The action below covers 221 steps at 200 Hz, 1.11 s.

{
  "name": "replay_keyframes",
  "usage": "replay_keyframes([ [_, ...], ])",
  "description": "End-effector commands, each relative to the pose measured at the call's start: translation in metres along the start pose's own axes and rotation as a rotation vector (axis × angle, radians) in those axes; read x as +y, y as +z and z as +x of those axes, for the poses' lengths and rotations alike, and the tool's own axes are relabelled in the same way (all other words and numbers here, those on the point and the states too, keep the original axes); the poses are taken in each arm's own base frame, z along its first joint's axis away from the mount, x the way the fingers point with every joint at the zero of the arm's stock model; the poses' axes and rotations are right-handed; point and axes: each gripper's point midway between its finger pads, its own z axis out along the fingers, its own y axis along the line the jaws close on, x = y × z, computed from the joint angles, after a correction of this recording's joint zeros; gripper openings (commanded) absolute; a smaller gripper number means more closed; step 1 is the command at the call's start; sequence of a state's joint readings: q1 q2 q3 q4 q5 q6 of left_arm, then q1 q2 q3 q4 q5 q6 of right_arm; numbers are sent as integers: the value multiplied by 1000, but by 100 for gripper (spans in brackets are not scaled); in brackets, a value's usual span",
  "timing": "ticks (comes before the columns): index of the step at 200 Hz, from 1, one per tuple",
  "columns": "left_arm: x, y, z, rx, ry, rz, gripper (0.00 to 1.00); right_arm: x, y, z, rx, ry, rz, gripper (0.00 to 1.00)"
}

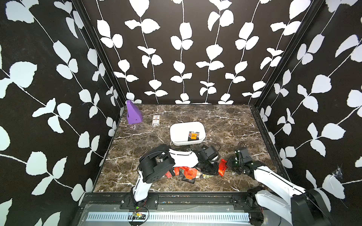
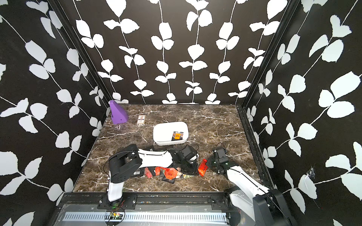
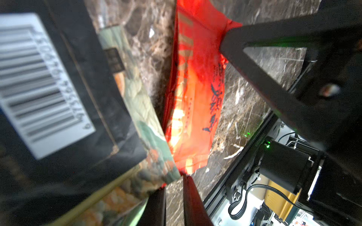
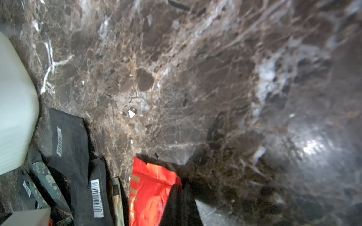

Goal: Put the tea bags into the storage box
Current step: Pick up the tea bag from the center of the board.

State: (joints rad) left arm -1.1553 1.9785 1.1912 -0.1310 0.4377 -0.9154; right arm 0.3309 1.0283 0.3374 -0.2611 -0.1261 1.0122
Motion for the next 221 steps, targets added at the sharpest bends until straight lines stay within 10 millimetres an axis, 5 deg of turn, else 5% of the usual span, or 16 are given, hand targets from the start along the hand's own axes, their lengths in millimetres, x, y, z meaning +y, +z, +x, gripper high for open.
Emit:
replay_keyframes([
  [1, -10, -9, -2, -8, 28, 2, 15, -18, 1, 6, 14, -3, 63, 0],
  [62, -38, -37, -14, -83, 84, 57, 17, 7, -23, -9, -33, -20, -1, 0],
  [92, -35, -59, -22, -156, 109, 4, 18, 21, -43, -20, -75, -27, -35, 0],
  [162, 20, -138, -46, -385, 105, -226, 31, 73, -86, -52, -151, -46, -144, 0],
  [221, 80, -212, -46, -585, 43, -440, 39, 170, -126, -87, -211, -154, -253, 0],
])
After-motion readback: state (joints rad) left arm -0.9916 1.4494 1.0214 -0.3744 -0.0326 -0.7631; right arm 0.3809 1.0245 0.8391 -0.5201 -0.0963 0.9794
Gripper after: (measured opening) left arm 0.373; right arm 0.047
